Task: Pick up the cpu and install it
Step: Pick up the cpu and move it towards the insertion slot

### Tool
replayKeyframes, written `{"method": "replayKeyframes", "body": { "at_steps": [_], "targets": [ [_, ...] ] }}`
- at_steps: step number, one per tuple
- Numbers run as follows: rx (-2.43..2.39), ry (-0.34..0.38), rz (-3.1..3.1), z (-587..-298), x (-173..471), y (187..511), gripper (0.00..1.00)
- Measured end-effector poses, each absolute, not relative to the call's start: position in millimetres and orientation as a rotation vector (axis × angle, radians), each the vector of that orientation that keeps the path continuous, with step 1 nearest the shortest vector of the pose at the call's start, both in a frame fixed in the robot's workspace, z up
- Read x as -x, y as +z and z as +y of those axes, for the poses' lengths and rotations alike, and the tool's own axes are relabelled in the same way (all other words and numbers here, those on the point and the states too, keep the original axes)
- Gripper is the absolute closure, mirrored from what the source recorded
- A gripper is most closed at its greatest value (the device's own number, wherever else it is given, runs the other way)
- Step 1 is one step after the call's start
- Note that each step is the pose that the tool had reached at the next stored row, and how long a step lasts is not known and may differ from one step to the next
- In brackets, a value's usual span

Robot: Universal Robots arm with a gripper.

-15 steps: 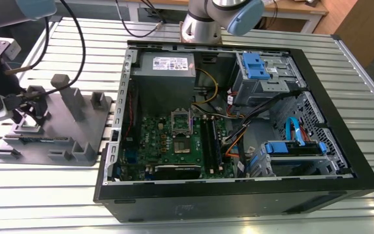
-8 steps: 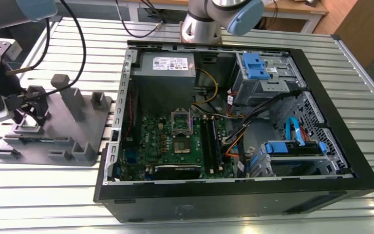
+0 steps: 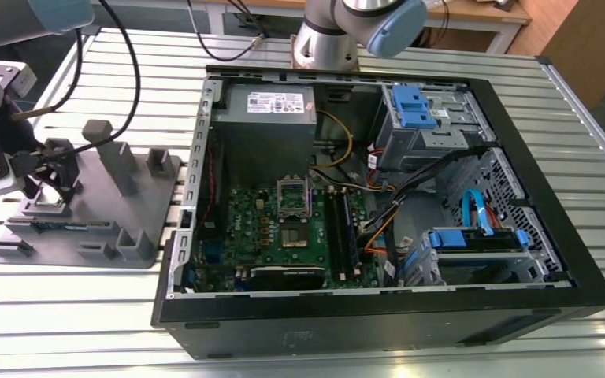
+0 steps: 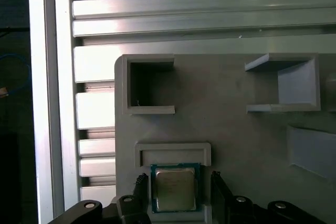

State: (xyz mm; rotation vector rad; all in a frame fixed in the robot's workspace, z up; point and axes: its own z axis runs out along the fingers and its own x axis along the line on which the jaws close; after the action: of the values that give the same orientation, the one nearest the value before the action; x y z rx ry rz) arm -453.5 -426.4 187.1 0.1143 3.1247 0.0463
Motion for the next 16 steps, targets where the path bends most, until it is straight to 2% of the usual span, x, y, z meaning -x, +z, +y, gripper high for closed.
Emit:
{"method": "replayKeyframes", "body": {
  "at_steps": [16],
  "targets": [
    [-0.114,0.046,3.125,-426.0,453.5,184.3,0.41]
  ]
}}
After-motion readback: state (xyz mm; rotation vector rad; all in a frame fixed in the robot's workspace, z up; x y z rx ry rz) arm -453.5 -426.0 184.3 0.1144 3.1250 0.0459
